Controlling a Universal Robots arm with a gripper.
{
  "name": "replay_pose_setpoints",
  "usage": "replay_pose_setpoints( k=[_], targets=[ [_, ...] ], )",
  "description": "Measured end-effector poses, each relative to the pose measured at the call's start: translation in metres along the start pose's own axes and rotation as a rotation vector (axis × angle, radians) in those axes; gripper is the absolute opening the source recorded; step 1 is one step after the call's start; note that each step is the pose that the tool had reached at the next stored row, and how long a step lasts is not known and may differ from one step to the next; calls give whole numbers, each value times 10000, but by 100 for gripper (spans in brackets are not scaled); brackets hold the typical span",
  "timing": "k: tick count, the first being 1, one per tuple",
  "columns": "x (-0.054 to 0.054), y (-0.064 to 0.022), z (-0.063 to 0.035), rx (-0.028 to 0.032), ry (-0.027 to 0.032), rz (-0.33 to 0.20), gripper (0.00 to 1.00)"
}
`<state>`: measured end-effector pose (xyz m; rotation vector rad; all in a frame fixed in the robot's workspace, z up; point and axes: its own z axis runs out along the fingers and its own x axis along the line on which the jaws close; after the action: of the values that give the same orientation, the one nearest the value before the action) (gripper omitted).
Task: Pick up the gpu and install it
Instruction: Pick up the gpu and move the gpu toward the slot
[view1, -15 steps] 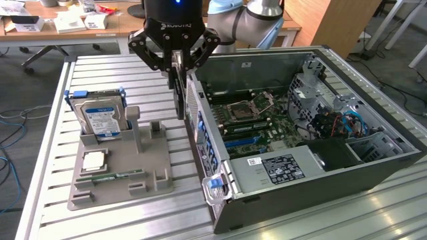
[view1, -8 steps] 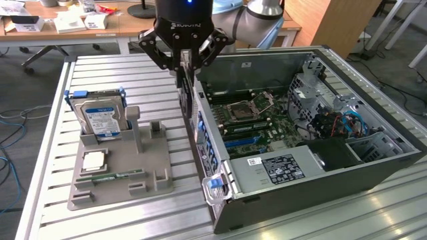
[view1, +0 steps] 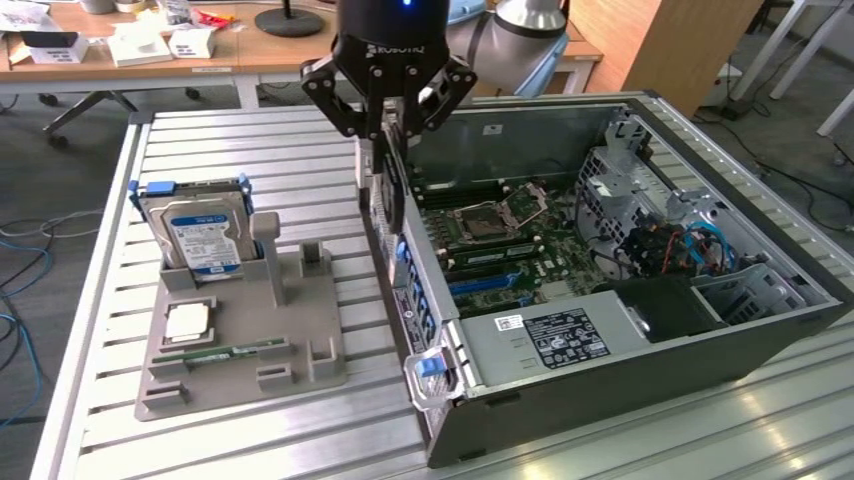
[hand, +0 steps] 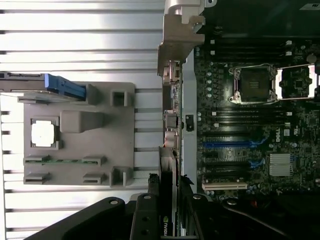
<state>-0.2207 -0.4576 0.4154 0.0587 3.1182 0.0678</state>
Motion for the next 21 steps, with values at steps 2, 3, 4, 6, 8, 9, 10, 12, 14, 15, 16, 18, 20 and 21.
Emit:
replay_pose_setpoints(
  k=[2,3,4,6,8,9,10,12,14,15,16,18,20,21],
  targets=[
    [-37,4,0,1,2,0,26],
    [-55,5,1,2,2,0,26],
    [-73,7,1,1,3,1,26],
    [-112,11,2,1,4,2,26],
    [-148,15,3,1,4,0,26],
    [-165,18,4,0,4,1,26],
    [-183,20,4,1,4,1,26],
    [-218,24,5,1,4,0,26],
    [-255,28,6,1,4,0,26],
    [-273,31,6,1,6,0,26],
    [-290,33,7,2,5,1,26],
    [-326,37,8,2,5,1,26],
    [-366,41,9,2,6,1,26],
    [-390,44,10,1,7,1,26]
  ],
)
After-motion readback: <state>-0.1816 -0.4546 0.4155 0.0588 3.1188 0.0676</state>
